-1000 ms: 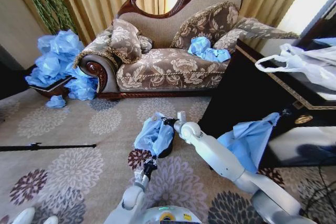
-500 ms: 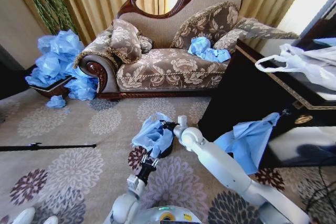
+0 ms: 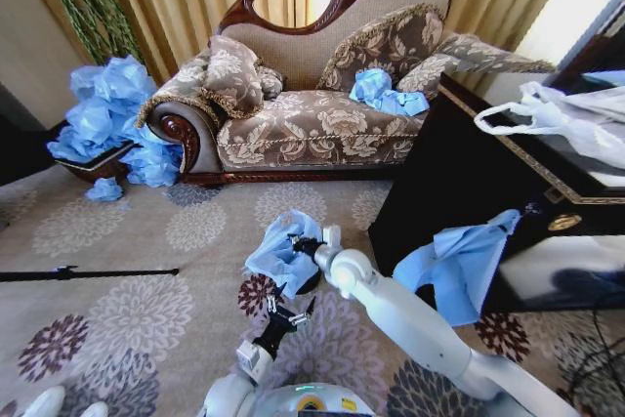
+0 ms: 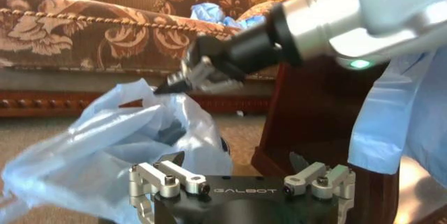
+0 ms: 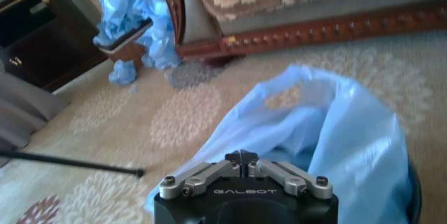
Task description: Place a garbage bag over the trash bin.
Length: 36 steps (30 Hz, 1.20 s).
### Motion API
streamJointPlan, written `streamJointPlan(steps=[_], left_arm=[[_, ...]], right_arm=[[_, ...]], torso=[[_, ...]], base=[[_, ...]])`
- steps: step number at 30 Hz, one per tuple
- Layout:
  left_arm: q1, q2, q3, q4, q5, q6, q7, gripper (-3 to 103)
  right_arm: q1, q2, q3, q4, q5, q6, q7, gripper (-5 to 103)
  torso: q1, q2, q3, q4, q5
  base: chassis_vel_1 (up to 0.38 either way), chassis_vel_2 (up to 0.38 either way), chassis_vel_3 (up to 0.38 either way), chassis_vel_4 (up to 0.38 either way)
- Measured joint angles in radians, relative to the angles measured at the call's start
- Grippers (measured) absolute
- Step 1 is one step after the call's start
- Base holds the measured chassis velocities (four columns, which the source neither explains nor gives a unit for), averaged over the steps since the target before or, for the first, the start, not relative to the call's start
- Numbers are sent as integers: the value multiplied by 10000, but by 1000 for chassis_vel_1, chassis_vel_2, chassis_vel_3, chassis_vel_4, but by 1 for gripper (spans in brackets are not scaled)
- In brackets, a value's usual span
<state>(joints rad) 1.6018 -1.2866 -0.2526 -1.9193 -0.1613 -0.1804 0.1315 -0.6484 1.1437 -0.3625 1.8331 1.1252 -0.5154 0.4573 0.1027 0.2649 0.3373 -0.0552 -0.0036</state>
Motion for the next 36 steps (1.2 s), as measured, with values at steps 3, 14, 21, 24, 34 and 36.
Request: streamJointPlan(steps=[3, 14, 21, 24, 34, 36], left_arm=[[-77, -21, 16, 64, -2, -11, -2, 100], [-174, -47, 152, -4, -83, -9, 2, 100], [175, 455, -31, -634, -368, 343, 311, 100], [229, 692, -136, -644, -384, 375, 466, 100], [350, 1496, -497, -864, -931, 230, 1738, 100], [399, 1864, -565, -1168, -1355, 228, 2267, 100]], right_arm=[[-285, -221, -170, 321, 298, -144, 266, 0], [-747, 122, -390, -101, 32, -138, 578, 0], [-668, 200, -320, -659, 180, -156, 476, 0], [-606, 207, -295, -671, 266, -156, 442, 0], [-171, 116, -307, -890, 1175, -286, 344, 0], [-186, 82, -303, -820, 1456, -328, 359, 0]], torso=[[0, 0, 0, -2, 0], [0, 0, 1, 1, 1], [0, -1, 1, 0, 0], [0, -2, 1, 0, 0], [1, -2, 2, 0, -1], [0, -2, 1, 0, -1]], base=[[0, 0, 0, 0], [0, 0, 0, 0], [0, 0, 0, 0], [0, 0, 0, 0], [0, 0, 0, 0], [0, 0, 0, 0]])
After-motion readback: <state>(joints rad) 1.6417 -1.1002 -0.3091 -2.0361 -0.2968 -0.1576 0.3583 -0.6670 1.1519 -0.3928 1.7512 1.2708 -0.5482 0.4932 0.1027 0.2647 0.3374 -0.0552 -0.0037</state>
